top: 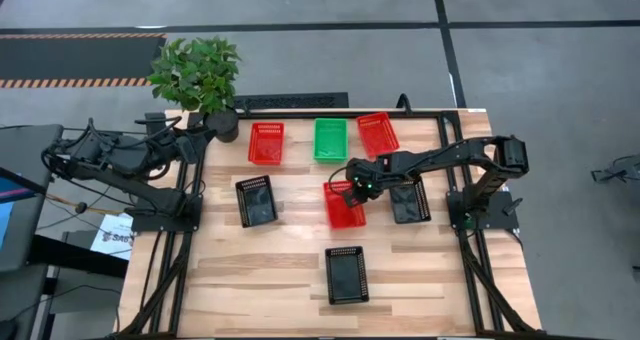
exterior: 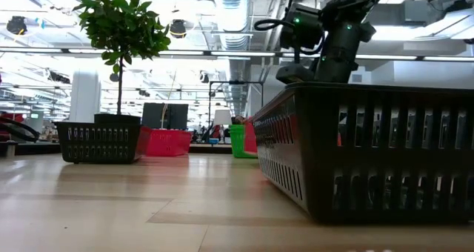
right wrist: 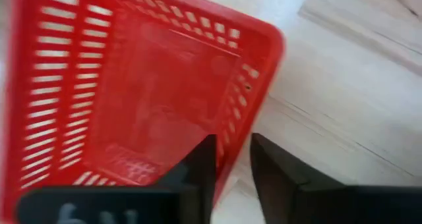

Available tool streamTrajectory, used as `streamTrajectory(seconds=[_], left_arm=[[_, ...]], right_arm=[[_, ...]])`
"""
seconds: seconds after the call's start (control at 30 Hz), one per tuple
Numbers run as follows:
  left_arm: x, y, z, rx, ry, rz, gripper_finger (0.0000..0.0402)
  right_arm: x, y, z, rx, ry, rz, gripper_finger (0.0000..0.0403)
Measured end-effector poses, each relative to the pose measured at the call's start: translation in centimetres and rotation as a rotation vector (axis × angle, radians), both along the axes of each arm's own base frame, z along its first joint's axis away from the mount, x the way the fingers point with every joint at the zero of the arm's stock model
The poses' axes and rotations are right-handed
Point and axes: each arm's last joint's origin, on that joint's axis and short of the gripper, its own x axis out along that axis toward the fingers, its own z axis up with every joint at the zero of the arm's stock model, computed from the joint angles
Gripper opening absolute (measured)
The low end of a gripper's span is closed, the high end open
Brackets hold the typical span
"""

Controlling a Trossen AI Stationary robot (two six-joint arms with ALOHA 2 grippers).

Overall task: Stack baskets by color
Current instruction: Stack the bottom red bin on the top right red bin

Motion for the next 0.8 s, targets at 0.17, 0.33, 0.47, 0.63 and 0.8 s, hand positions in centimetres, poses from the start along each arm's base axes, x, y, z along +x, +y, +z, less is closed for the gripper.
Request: streamTrajectory(seconds=[0.17, 0.33, 0.47, 0.63, 0.8], left_arm=[[0.0, 0.0, 0.0, 0.004, 0.000, 0.007, 0.0270], [0.0, 0.0, 0.0, 0.005, 0.000, 0.010, 0.0270], [0.0, 0.0, 0.0, 0.005, 0.000, 0.011, 0.0270], [0.0, 0.0, 0.0, 0.007, -0.001, 0.015, 0.0270], [0.0, 0.0, 0.0, 0.007, -0.001, 0.015, 0.0270]], right_arm=[[0.1, -0.2, 0.2, -0.007, -0.014, 0.010, 0.0024], [0.3, -0.2, 0.2, -0.009, -0.035, 0.013, 0.0021], [0.2, -0.5, 0.8, -0.009, -0.061, 0.008, 0.0009], [0.6, -1.7, 3.2, -0.024, -0.143, 0.023, 0.0014], [0.0, -3.8, 6.8, -0.082, -0.230, 0.014, 0.0007]])
